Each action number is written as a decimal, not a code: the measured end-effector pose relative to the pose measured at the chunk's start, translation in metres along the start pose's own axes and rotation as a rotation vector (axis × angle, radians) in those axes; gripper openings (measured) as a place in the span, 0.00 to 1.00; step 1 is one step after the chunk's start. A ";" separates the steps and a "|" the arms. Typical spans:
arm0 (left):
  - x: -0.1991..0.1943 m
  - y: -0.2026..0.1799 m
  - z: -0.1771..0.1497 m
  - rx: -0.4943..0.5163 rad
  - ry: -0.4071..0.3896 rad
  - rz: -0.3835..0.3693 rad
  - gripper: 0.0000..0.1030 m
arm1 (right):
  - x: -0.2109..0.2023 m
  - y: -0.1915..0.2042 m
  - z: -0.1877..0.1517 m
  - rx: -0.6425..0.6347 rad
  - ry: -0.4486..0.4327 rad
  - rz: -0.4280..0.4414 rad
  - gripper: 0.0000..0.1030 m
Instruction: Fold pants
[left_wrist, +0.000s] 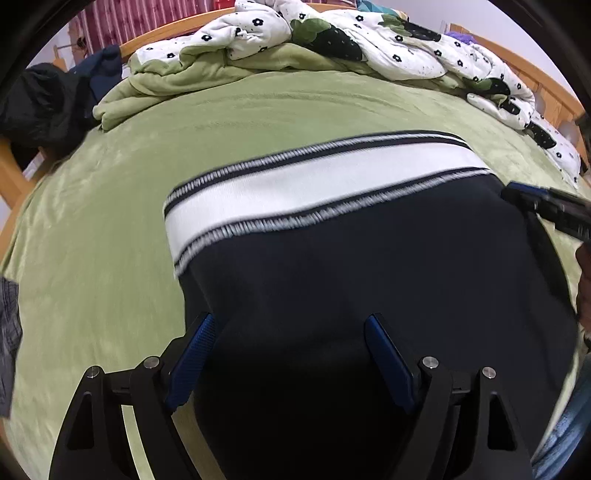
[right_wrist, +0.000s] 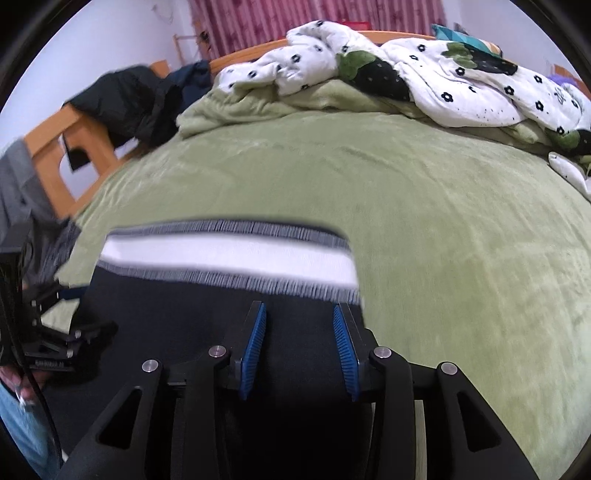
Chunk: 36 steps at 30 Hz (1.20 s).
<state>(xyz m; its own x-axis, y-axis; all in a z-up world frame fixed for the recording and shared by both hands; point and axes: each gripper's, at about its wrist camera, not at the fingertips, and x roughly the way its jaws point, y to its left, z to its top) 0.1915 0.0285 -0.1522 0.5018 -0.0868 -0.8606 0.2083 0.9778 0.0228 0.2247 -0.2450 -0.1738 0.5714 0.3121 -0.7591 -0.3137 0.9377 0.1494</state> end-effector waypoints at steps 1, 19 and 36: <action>-0.007 0.001 -0.007 -0.020 0.000 -0.026 0.78 | -0.006 0.005 -0.007 -0.022 0.005 -0.008 0.36; -0.071 -0.011 -0.159 -0.088 0.007 -0.093 0.64 | -0.074 0.022 -0.107 0.037 0.055 -0.045 0.37; -0.102 0.000 -0.167 -0.217 -0.162 0.038 0.09 | -0.079 0.021 -0.108 0.070 0.028 -0.033 0.37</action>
<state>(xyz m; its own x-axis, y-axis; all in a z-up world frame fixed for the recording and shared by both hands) 0.0003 0.0696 -0.1494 0.6372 -0.0614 -0.7683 0.0104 0.9974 -0.0710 0.0912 -0.2667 -0.1785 0.5584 0.2773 -0.7819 -0.2404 0.9561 0.1674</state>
